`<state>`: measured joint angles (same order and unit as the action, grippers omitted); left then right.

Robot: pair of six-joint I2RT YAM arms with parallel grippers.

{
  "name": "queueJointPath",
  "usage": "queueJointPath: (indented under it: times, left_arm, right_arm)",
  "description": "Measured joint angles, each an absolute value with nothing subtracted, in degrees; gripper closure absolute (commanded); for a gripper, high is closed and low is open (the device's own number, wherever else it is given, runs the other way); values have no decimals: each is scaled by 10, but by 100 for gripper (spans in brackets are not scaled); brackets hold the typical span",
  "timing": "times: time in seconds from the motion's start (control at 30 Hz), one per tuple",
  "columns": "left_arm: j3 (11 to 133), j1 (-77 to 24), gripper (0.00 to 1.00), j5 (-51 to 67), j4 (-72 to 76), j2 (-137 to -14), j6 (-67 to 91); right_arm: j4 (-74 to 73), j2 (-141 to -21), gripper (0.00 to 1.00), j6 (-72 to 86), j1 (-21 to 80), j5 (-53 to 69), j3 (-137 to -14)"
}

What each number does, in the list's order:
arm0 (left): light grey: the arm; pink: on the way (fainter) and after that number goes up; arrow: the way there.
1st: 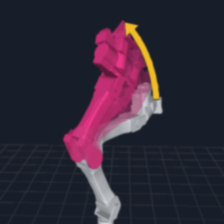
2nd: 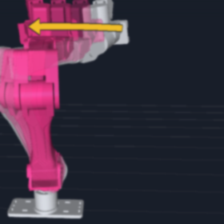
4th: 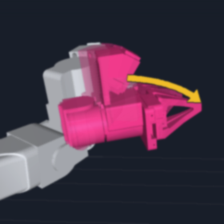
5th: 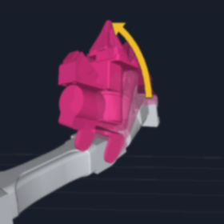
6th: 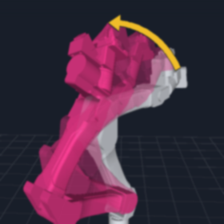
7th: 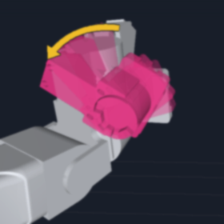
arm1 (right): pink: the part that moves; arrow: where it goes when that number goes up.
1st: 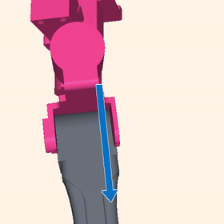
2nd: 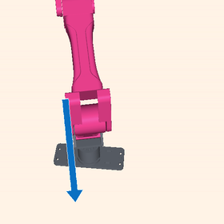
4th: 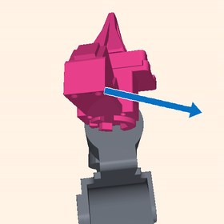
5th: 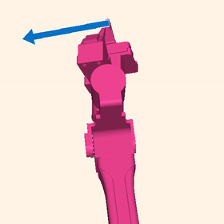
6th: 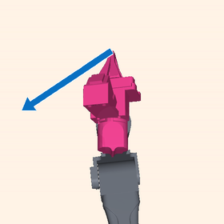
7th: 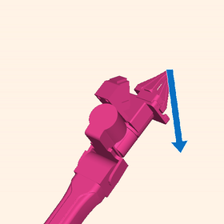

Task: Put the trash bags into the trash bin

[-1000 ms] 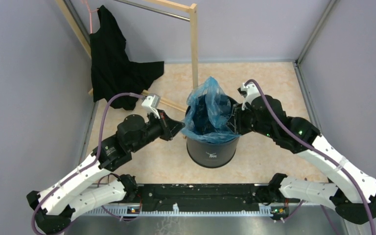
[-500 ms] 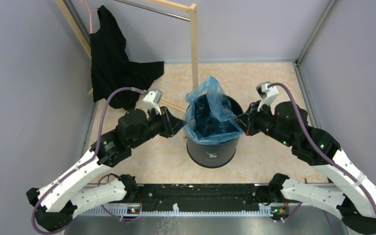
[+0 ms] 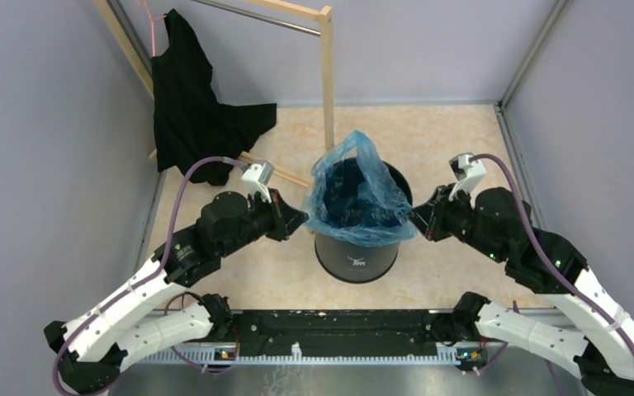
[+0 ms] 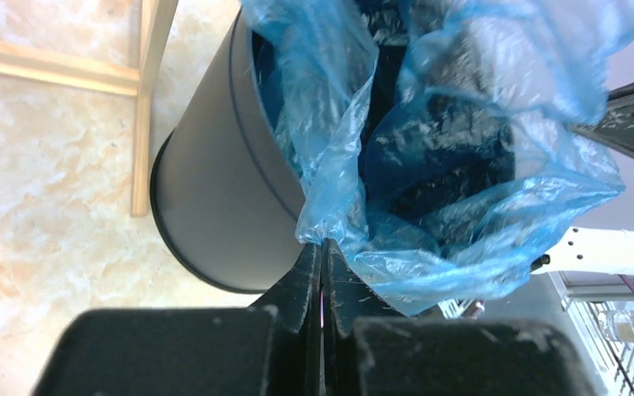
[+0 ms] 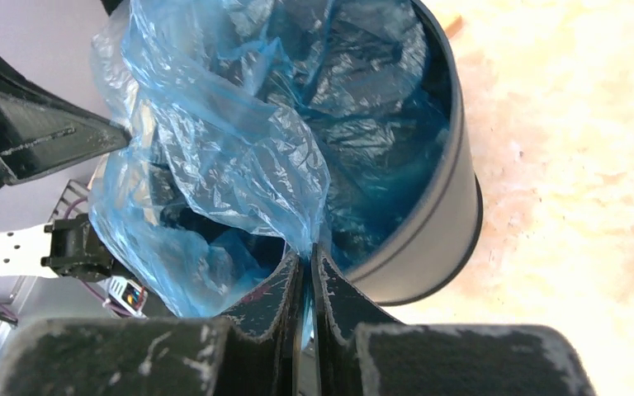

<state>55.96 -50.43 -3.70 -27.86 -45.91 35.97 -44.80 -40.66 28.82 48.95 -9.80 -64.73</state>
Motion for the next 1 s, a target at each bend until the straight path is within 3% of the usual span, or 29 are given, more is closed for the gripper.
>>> queueJointPath:
  times: [0.23,0.5,0.8,0.87,1.0]
  left_arm:
    - [469,-504,100,-17,-265,-398,401]
    - [430,-504,100,-11,-250,-388,423]
    - [396,-504,100,-31,-237,-390,424]
    - [397,-504,92,-43,-235,-397,418]
    - [410,-504,62,-63,-244,-425,400]
  right_arm:
    - [-477,-354,100,335,489,-119,-606]
    - [-500,-317,100,390,489,-162,-555]
    - [-509,-310,85,402,489,-222,-509]
    - [-492,-311,83,389,489,-240,-495]
    - [-469,-336,71,358,489,-270,-485]
